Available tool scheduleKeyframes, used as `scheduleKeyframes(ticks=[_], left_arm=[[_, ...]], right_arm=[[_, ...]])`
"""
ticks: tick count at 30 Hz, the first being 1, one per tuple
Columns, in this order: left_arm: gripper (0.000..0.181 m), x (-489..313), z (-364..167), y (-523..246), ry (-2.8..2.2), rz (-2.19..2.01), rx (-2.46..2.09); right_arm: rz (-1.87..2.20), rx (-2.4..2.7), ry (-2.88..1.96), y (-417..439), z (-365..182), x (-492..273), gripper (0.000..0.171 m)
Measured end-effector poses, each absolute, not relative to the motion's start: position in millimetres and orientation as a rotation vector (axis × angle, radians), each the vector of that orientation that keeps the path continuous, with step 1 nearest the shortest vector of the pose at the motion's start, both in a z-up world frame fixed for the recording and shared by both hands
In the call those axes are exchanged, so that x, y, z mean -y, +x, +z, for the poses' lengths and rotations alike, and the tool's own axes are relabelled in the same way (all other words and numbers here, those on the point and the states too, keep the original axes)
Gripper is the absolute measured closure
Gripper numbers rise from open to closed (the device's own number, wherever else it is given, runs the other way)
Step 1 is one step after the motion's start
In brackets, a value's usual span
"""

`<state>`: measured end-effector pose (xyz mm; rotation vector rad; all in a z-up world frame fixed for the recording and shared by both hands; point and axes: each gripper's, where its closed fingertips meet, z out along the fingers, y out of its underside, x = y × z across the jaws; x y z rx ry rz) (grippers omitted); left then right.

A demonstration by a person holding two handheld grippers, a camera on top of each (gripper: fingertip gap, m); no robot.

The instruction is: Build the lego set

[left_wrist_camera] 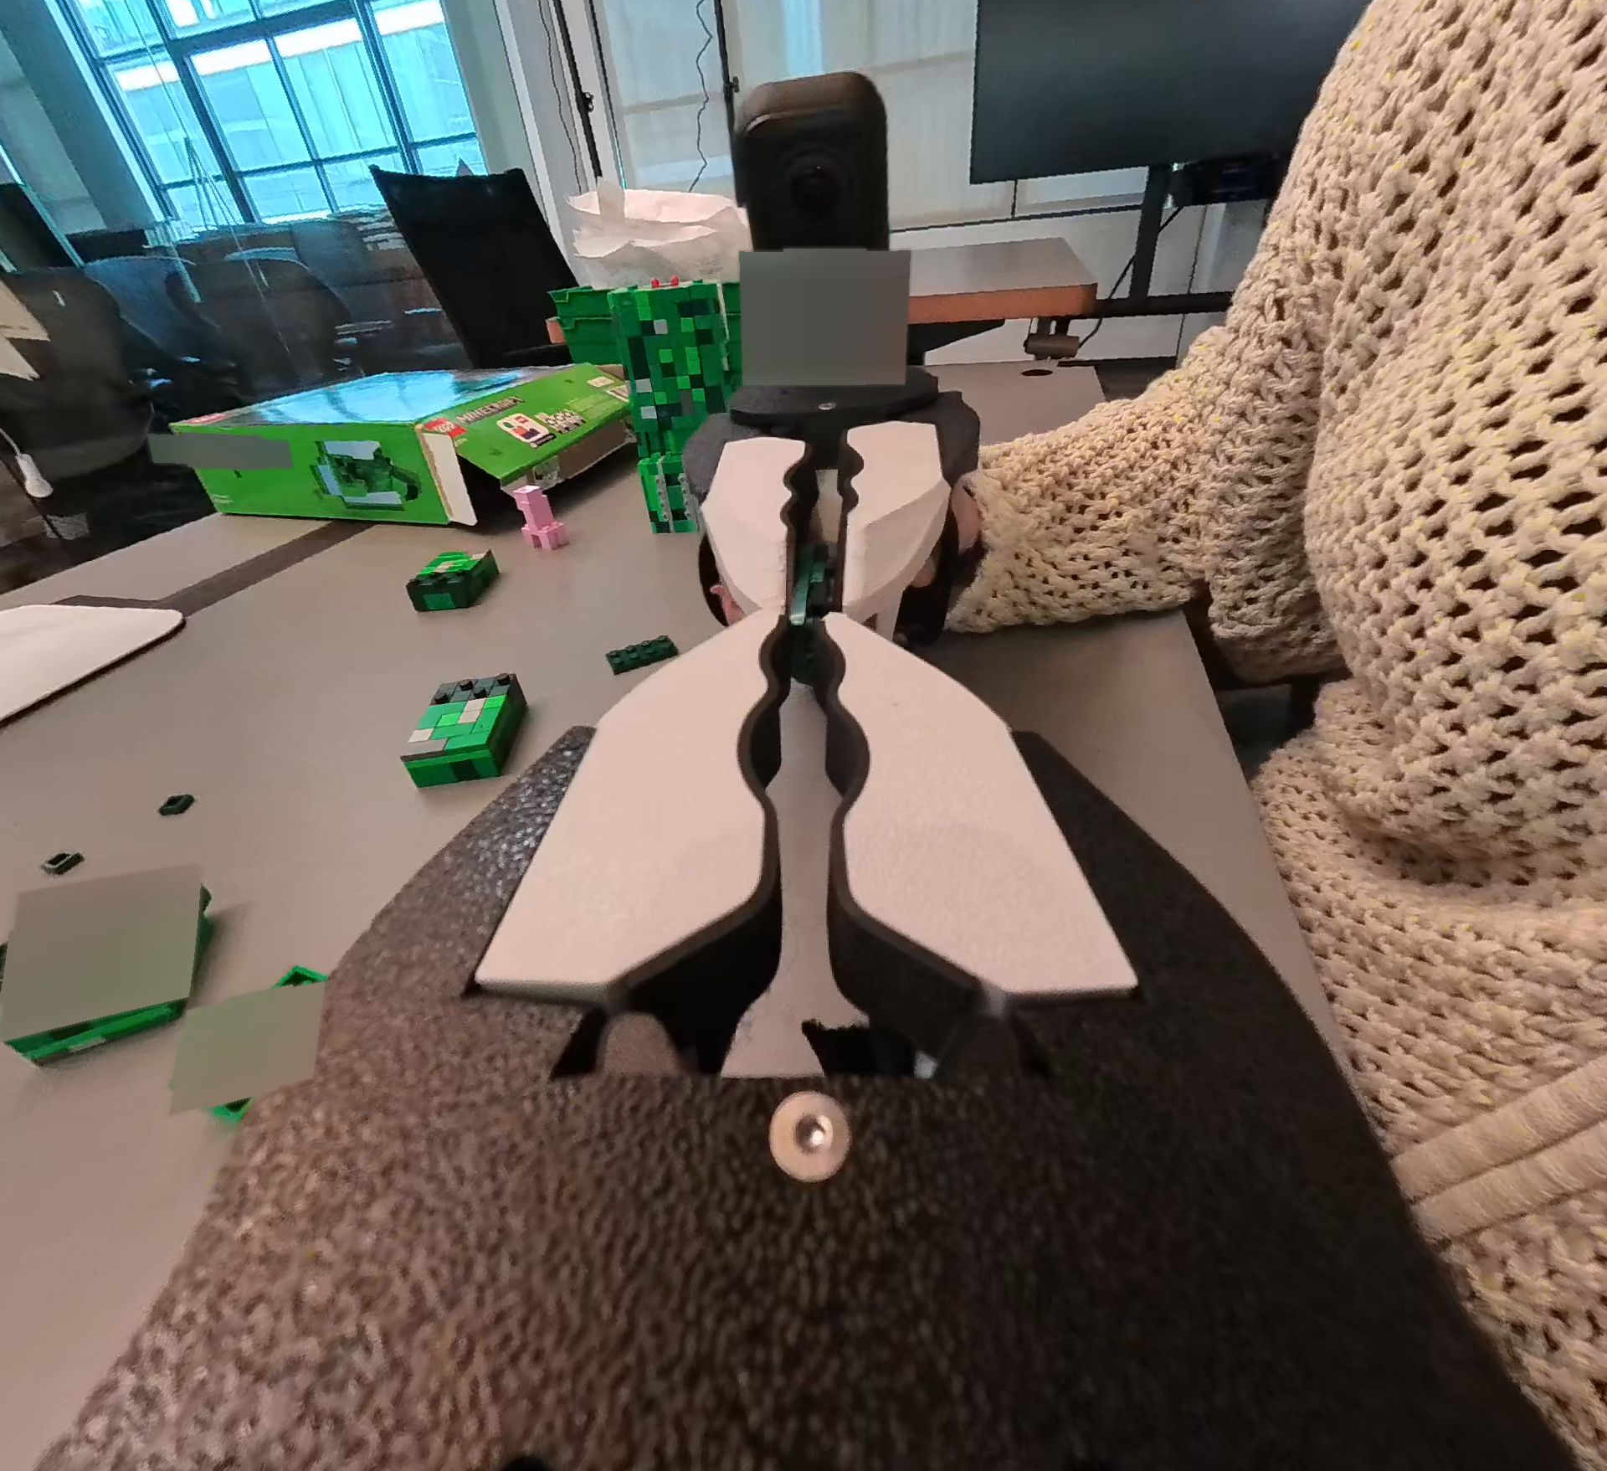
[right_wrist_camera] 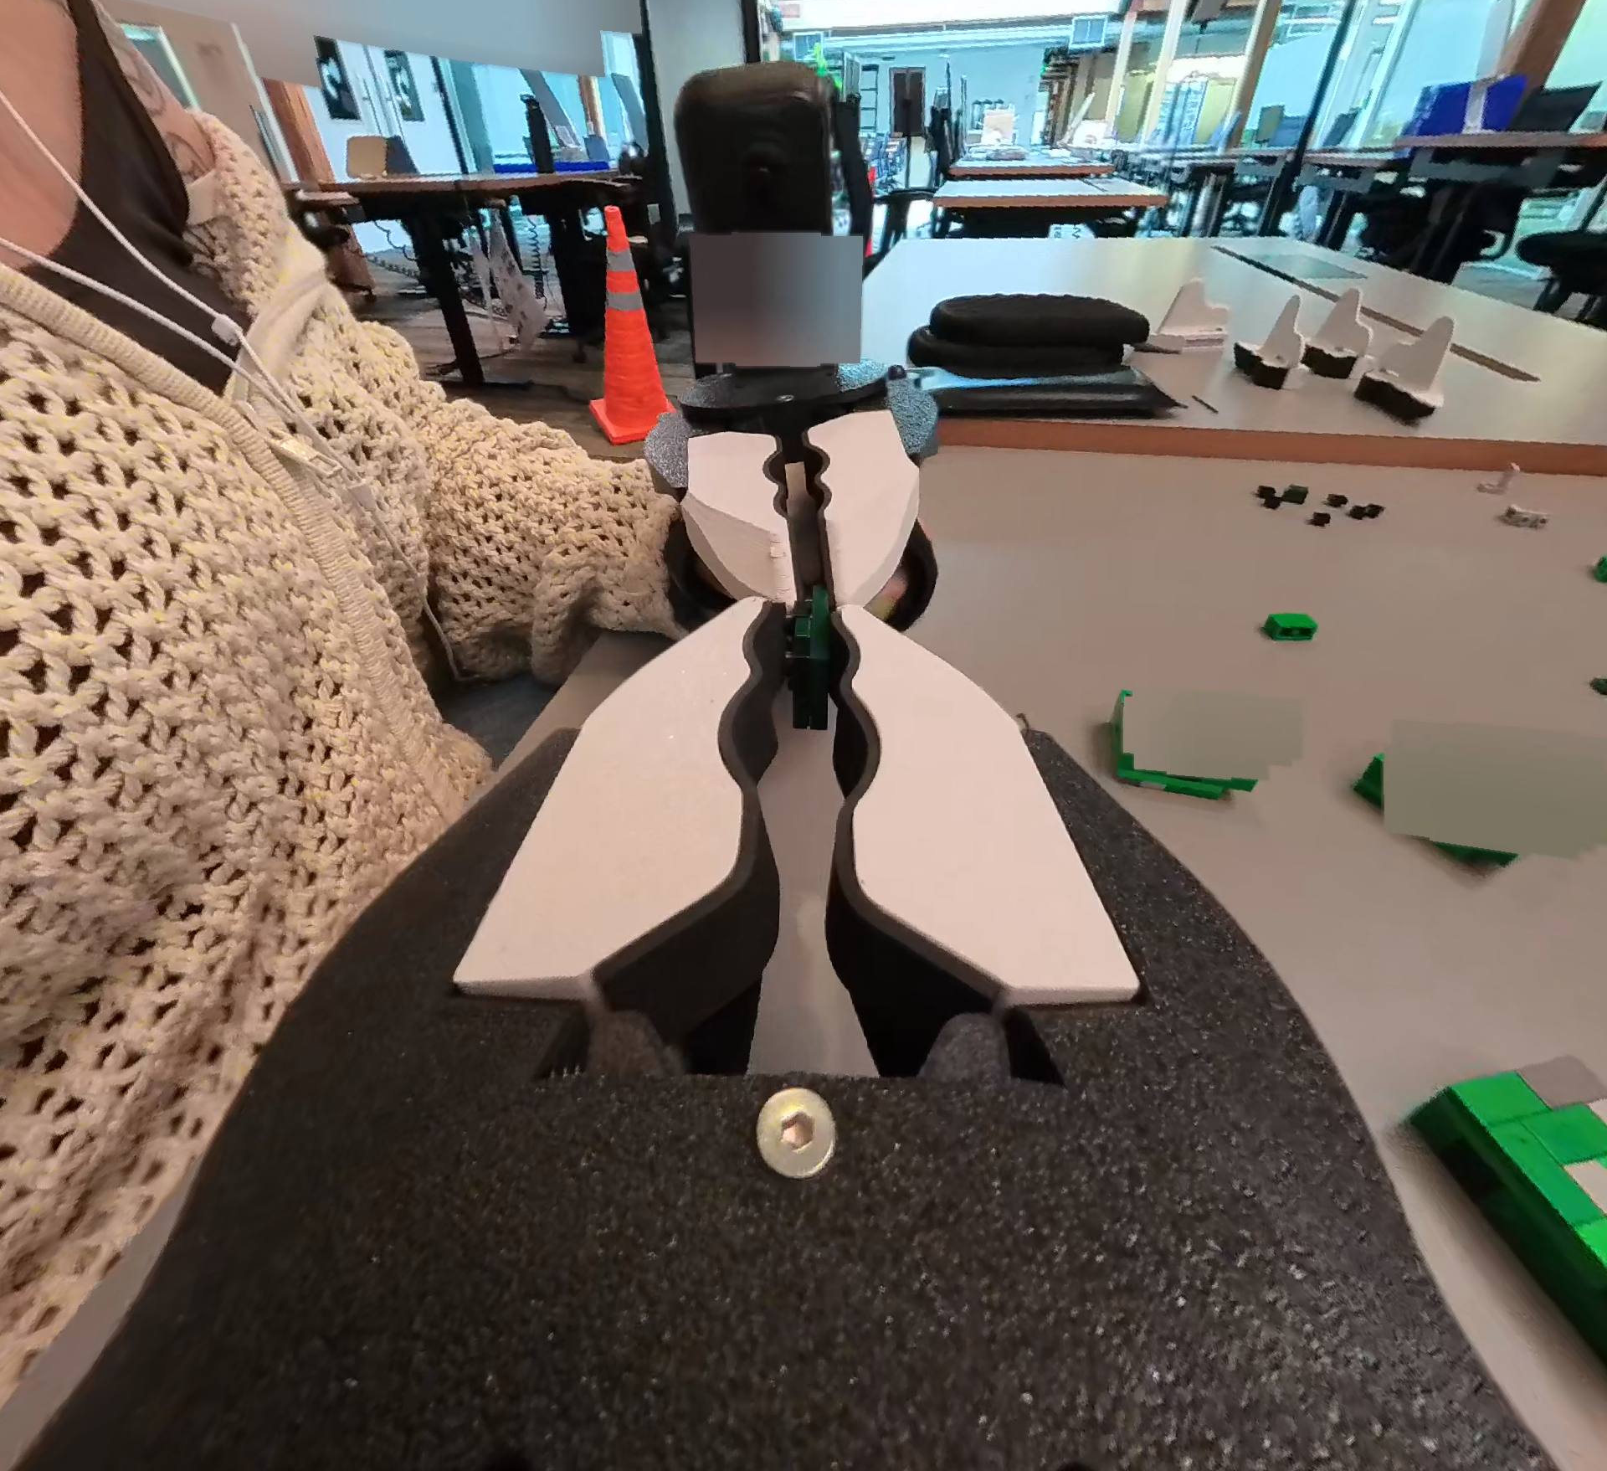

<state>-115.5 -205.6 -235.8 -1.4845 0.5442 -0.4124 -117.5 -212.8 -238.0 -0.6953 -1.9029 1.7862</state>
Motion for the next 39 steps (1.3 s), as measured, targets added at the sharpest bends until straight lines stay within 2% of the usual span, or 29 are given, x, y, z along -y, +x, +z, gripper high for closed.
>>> scheduleKeyframes(ticks=[10,11,13,17,20,22,26,27,32,36,39], left_arm=[[0.176,207,-232,-116,-1.437,-0.274,-0.591],[0.173,206,-233,-118,-1.436,-0.19,-0.609],[0.155,204,-234,-121,-1.42,0.018,-0.661],[0.144,199,-248,-117,-1.412,0.326,-0.814],[0.151,197,-252,-117,-1.418,0.404,-0.849],[0.165,198,-250,-119,-1.408,0.426,-0.843],[0.16,199,-248,-116,-1.37,0.475,-0.865],[0.165,199,-250,-115,-1.375,0.482,-0.884],[0.165,195,-254,-122,-1.474,0.376,-0.814],[0.165,193,-254,-134,-1.551,0.22,-0.673],[0.165,191,-254,-142,-1.588,0.125,-0.591]], right_arm=[[1.86,1.889,-0.733,-118,-234,215,0.162],[1.895,1.906,-0.777,-118,-235,215,0.162],[2.0,1.926,-0.875,-117,-237,215,0.162],[2.188,1.914,-1.013,-117,-238,214,0.162],[2.254,1.924,-1.076,-115,-239,213,0.162],[2.271,1.944,-1.116,-115,-242,216,0.162],[2.319,1.946,-1.203,-116,-245,215,0.163],[2.329,1.946,-1.218,-116,-246,215,0.162],[2.267,1.88,-1.254,-124,-248,210,0.162],[2.091,1.781,-1.137,-133,-244,194,0.143],[1.975,1.741,-1.093,-134,-243,178,0.136]])
